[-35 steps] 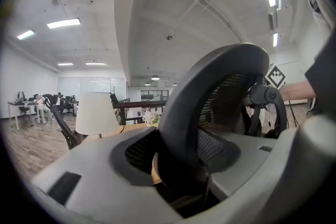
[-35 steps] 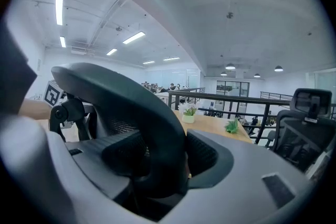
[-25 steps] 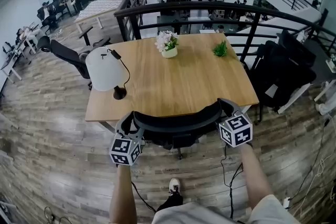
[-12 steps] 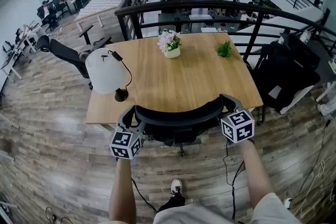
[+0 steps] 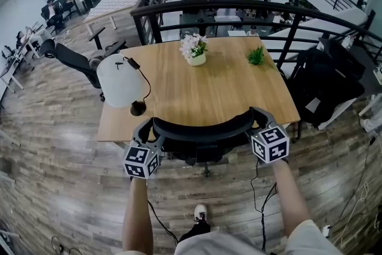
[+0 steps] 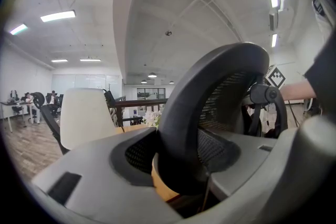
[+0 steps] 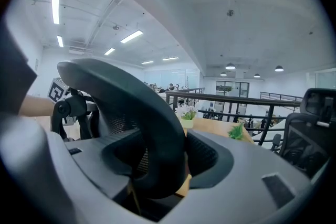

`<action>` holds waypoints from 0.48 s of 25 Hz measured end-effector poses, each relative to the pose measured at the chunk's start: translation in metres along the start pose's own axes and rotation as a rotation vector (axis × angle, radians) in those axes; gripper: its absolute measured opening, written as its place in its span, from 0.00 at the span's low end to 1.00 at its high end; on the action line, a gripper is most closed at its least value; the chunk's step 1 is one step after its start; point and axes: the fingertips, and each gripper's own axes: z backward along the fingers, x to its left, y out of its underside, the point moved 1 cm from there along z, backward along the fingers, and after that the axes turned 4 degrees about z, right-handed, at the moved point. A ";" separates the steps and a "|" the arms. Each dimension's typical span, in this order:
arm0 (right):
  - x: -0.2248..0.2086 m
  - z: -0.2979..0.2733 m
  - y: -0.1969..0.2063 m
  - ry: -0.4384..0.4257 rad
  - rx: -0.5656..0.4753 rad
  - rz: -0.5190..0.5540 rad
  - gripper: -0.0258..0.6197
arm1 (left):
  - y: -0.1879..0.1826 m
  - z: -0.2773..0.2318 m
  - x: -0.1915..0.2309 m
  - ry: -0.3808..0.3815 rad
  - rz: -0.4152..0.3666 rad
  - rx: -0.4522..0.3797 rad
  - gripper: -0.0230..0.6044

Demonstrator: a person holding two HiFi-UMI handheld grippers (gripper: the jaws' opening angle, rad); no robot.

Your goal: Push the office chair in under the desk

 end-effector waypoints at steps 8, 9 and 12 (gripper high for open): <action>-0.003 0.010 0.003 0.019 0.021 -0.021 0.46 | 0.000 -0.001 -0.004 0.000 0.007 -0.001 0.47; -0.003 0.013 0.004 0.022 0.031 -0.020 0.47 | 0.001 0.000 -0.005 -0.008 -0.007 0.002 0.47; -0.005 0.025 0.007 0.047 0.054 0.001 0.47 | 0.009 0.007 -0.009 -0.026 -0.072 0.035 0.52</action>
